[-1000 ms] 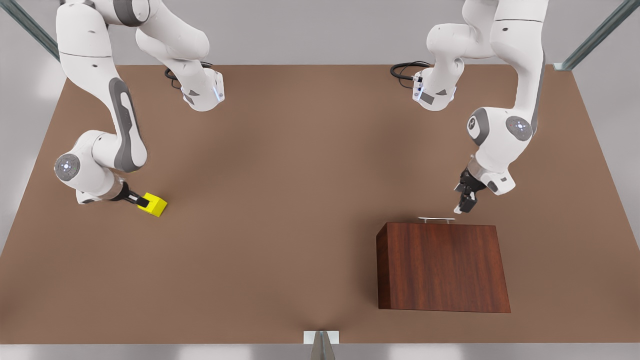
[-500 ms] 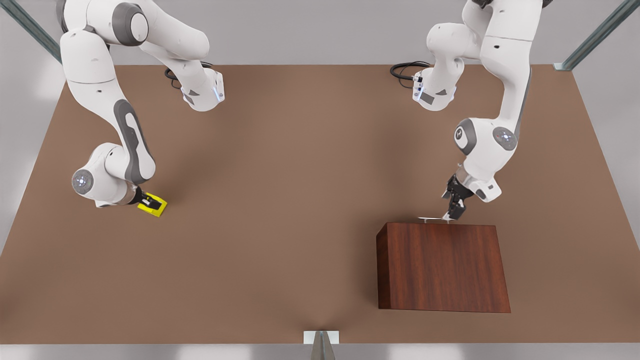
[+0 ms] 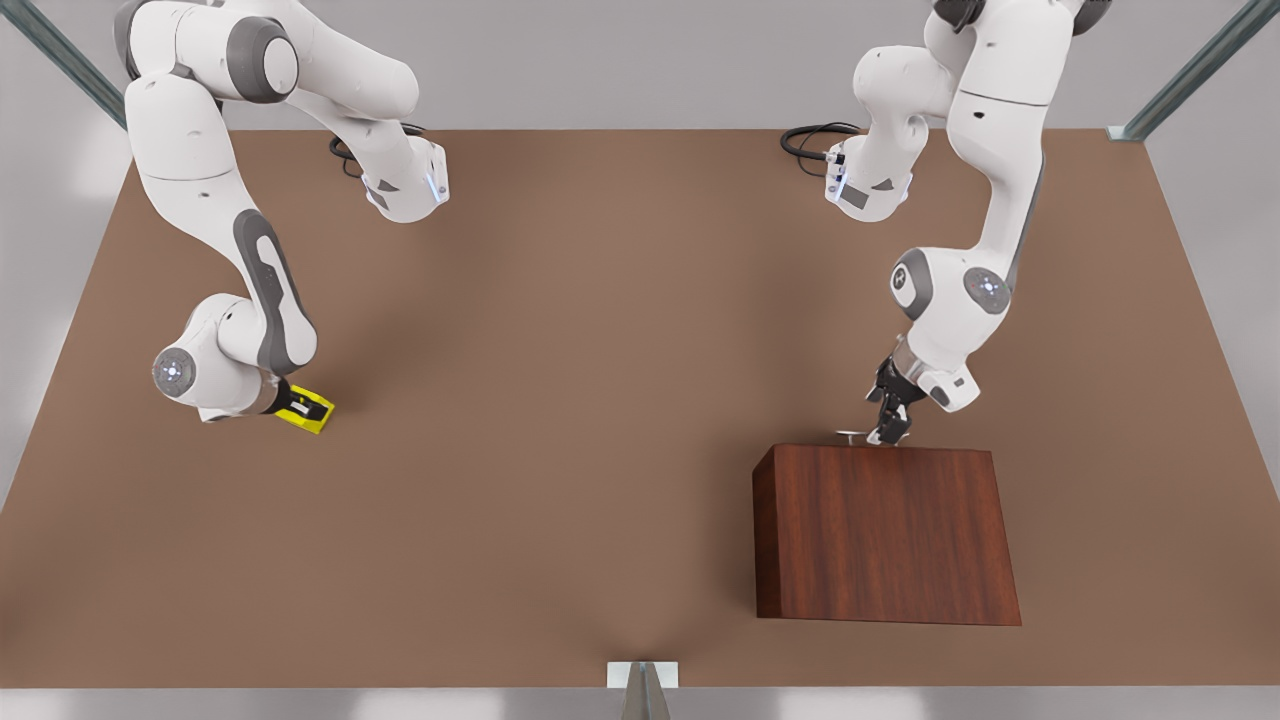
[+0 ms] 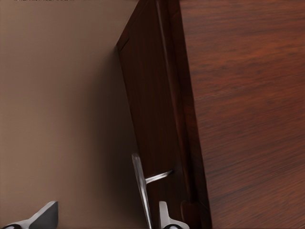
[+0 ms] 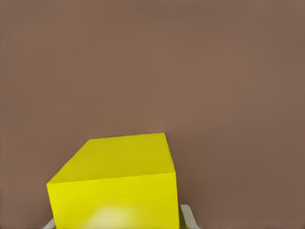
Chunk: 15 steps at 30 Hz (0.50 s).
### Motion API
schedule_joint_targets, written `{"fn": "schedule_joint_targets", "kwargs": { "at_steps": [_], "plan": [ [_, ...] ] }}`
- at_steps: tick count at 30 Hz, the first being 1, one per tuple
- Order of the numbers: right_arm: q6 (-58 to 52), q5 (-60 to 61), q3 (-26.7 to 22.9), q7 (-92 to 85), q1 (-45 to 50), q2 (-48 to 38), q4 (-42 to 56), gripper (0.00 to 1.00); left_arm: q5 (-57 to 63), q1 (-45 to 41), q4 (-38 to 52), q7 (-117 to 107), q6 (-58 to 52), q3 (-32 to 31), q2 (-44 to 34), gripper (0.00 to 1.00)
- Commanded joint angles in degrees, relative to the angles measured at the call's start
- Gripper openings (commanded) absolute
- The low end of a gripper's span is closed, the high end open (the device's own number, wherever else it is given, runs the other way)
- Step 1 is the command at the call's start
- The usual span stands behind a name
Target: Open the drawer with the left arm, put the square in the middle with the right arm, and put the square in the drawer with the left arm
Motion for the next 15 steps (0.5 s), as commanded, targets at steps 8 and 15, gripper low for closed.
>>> {"fn": "schedule_joint_targets", "kwargs": {
  "at_steps": [8,15],
  "plan": [
    [0.0,0.0,0.0,-0.09,0.0,0.09,0.05,0.69,-0.58,-0.09,-0.71,-0.14,-3.16,0.0,-1.76,1.0],
    [-0.79,0.0,0.09,0.17,0.09,-1.4,0.58,0.69,-0.58,-0.09,-3.96,-0.14,-3.51,0.0,-3.95,1.0]
  ]
}}
